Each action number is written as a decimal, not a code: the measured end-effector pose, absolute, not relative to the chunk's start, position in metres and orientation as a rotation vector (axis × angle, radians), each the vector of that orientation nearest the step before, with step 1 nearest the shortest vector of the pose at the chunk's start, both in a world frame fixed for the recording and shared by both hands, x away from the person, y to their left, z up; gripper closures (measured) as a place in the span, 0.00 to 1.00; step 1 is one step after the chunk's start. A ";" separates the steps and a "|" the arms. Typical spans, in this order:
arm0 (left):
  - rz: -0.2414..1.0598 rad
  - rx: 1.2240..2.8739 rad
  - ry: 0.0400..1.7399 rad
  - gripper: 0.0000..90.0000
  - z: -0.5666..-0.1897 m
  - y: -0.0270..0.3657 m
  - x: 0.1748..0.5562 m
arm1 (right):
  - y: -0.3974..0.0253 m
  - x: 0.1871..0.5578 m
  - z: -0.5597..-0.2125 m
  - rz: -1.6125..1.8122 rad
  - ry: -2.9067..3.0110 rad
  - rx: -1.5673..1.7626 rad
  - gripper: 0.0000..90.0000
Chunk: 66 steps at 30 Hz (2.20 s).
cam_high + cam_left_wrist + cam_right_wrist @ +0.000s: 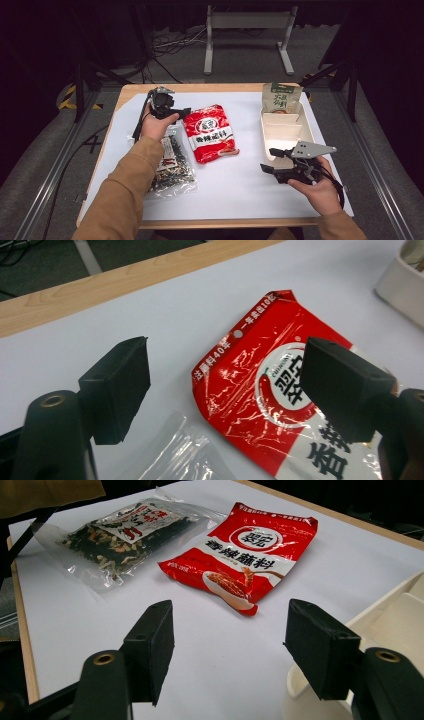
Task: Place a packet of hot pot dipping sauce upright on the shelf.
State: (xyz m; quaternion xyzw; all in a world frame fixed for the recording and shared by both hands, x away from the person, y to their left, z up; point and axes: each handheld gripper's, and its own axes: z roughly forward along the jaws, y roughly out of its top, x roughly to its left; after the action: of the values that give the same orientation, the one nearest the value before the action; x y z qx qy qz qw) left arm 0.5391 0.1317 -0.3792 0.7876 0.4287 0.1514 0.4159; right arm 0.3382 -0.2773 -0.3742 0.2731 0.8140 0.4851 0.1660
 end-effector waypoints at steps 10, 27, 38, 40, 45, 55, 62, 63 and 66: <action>0.350 2.011 1.089 0.31 -0.394 0.119 0.555 | -0.277 0.332 -0.380 1.360 2.329 0.784 0.40; 0.258 2.026 1.190 0.30 -0.417 0.117 0.579 | -0.285 0.322 -0.385 1.340 2.319 0.827 0.39; 0.170 2.046 1.209 0.29 -0.429 0.114 0.583 | -0.286 0.318 -0.388 1.327 2.320 0.843 0.39; 0.159 2.064 1.206 0.30 -0.431 0.112 0.583 | -0.286 0.318 -0.388 1.326 2.324 0.842 0.39; 0.127 2.078 1.191 0.30 -0.432 0.111 0.583 | -0.286 0.318 -0.389 1.320 2.323 0.849 0.39; 0.091 2.084 1.109 0.32 -0.424 0.102 0.575 | -0.287 0.318 -0.387 1.330 2.318 0.852 0.39; 0.097 2.096 1.046 0.32 -0.412 0.102 0.565 | -0.284 0.320 -0.387 1.340 2.331 0.844 0.39; 0.107 2.101 1.034 0.32 -0.410 0.102 0.564 | -0.283 0.320 -0.387 1.341 2.333 0.842 0.39; 0.100 2.110 1.007 0.33 -0.407 0.101 0.560 | -0.282 0.321 -0.387 1.345 2.335 0.838 0.39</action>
State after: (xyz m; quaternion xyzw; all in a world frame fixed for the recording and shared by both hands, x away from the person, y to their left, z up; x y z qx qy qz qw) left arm 0.5598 0.1008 -0.4068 0.8302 0.3964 0.0392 0.3901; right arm 0.3207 -0.2823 -0.3866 0.2933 0.8168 0.4706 0.1591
